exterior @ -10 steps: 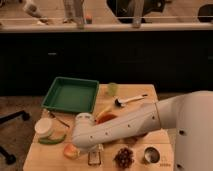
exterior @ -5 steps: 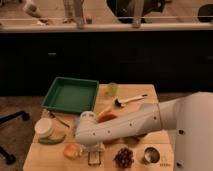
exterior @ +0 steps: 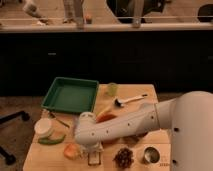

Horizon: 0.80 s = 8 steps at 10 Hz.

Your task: Place eraser in paper cup

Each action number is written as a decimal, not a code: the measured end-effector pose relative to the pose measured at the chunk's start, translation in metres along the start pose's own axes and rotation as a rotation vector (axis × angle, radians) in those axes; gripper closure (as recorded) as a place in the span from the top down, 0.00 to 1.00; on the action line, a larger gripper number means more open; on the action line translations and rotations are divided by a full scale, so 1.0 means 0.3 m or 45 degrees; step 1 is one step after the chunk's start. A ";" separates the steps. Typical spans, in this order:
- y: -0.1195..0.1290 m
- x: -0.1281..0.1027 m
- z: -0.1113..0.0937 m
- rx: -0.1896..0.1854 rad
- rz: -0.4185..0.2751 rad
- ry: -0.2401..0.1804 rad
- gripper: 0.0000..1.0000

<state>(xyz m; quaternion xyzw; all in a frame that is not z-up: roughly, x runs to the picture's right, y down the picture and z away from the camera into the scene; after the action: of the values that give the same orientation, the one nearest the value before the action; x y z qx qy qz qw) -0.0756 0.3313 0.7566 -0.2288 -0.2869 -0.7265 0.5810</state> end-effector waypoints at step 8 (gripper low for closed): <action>-0.039 -0.017 -0.121 -0.030 -0.101 0.090 0.00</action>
<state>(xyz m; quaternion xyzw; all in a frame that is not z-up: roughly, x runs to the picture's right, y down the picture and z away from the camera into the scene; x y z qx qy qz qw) -0.0858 0.3121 0.7248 -0.1982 -0.2663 -0.7599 0.5589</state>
